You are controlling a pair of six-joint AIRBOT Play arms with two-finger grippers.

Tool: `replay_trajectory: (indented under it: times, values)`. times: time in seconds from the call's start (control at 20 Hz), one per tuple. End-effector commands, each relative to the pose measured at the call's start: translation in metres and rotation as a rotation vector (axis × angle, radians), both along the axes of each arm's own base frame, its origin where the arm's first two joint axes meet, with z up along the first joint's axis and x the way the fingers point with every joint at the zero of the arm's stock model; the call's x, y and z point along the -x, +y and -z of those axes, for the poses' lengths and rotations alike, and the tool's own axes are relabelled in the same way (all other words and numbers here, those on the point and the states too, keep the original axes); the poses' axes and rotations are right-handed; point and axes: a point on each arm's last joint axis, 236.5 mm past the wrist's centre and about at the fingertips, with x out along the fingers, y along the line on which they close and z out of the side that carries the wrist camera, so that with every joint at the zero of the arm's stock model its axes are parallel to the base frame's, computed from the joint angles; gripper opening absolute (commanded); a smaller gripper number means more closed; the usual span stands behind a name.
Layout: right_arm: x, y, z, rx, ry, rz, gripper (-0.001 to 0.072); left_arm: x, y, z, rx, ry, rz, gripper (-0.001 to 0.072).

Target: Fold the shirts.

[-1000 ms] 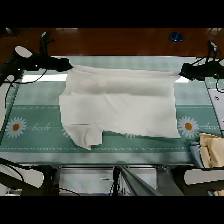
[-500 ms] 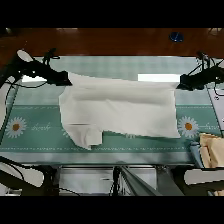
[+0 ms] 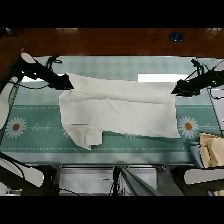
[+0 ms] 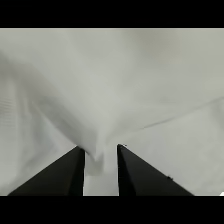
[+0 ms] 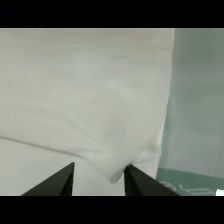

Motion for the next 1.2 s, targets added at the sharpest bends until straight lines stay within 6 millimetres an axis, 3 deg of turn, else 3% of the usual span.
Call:
replay_trajectory:
  times: [0.0, 0.1, 0.2, 0.4, 0.55, 0.65, 0.95, 1.0, 1.05, 1.1, 1.15]
  values:
    - [0.026, -0.018, -0.035, 0.079, -0.005, -0.092, 0.0412, 0.006, 0.040, -0.052, 0.016, -0.052, -0.002, 0.0273]
    - [0.043, -0.032, -0.051, 0.095, -0.024, -0.030, 0.0437, 0.033, 0.066, -0.073, 0.046, -0.037, -0.052, 0.0275]
    - [0.073, -0.032, -0.046, 0.048, -0.003, 0.016, 0.0437, 0.080, 0.065, -0.070, 0.121, 0.040, -0.066, 0.0277]
    - [0.132, -0.016, -0.015, -0.055, 0.057, 0.090, 0.0436, 0.166, 0.047, -0.017, 0.163, 0.174, -0.157, 0.0277]
    - [0.154, -0.008, -0.005, -0.068, 0.058, 0.123, 0.0436, 0.212, 0.027, 0.012, 0.184, 0.247, -0.158, 0.0277]
    - [0.159, -0.005, -0.006, -0.063, 0.042, 0.128, 0.0436, 0.228, 0.021, 0.025, 0.190, 0.281, -0.149, 0.0277]
    - [0.161, -0.002, -0.016, -0.053, 0.013, 0.125, 0.0438, 0.242, 0.015, 0.052, 0.157, 0.305, -0.193, 0.0277]
    - [0.162, -0.001, -0.016, -0.059, 0.014, 0.124, 0.0487, 0.243, 0.013, 0.056, 0.149, 0.306, -0.189, 0.0277]
    - [0.161, 0.000, -0.017, -0.066, 0.011, 0.125, 0.0493, 0.243, 0.011, 0.060, 0.135, 0.297, -0.186, 0.0362]
    - [0.160, 0.001, -0.018, -0.071, 0.009, 0.127, 0.0493, 0.239, 0.010, 0.064, 0.115, 0.279, -0.186, 0.0541]
    - [0.160, 0.002, -0.018, -0.072, 0.009, 0.126, 0.0493, 0.233, 0.011, 0.068, 0.093, 0.262, -0.199, 0.0548]
